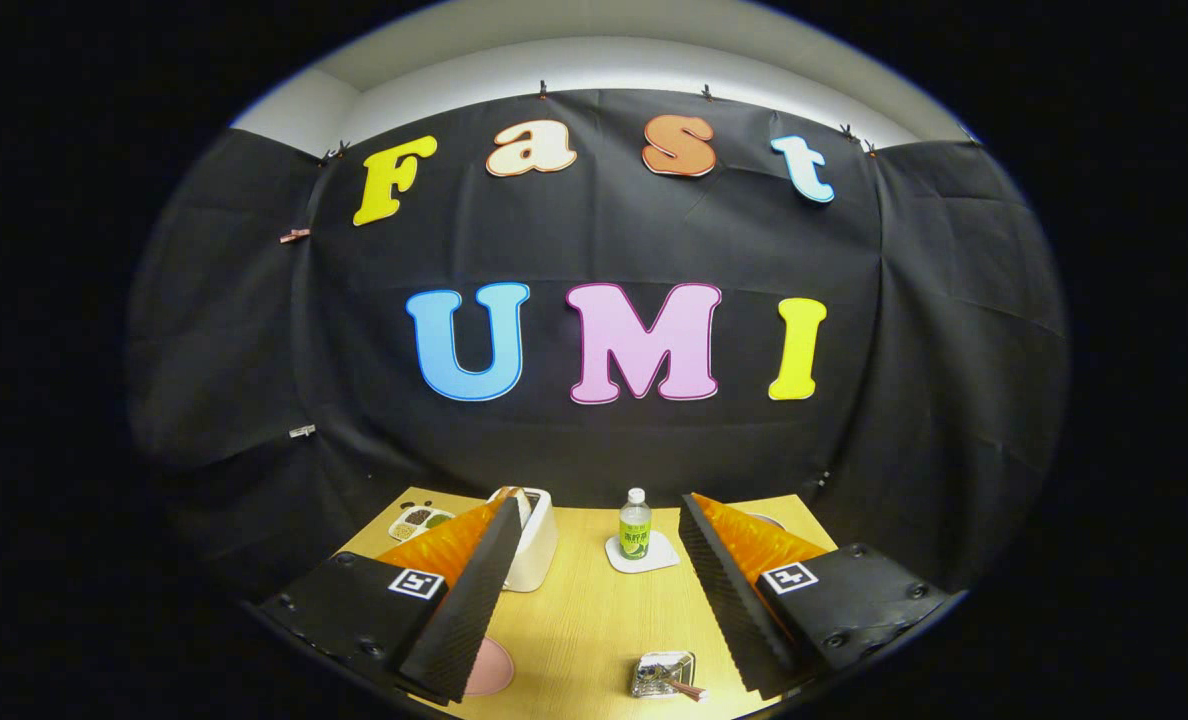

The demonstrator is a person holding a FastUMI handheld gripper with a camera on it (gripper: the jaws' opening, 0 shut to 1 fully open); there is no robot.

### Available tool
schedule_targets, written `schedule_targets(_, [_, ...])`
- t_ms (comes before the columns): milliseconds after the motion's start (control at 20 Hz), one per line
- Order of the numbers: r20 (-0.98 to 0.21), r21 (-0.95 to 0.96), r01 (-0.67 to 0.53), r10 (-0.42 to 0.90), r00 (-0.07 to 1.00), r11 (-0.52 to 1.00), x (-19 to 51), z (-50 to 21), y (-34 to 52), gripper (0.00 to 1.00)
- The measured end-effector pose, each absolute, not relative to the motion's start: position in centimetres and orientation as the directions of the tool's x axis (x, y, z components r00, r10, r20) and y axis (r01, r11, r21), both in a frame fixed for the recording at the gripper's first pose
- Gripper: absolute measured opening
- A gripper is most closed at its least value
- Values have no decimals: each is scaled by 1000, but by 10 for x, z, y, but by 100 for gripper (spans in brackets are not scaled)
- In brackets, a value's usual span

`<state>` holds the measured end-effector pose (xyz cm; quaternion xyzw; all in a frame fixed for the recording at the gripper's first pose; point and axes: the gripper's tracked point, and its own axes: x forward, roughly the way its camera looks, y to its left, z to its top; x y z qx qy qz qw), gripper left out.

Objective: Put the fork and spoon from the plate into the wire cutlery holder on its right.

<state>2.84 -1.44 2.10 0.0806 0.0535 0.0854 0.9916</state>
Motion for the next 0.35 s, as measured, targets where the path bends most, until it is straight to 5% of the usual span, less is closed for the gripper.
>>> schedule_targets(350, [-87, 177, -215, 233, 969, 960, 36, 20, -27, 99])
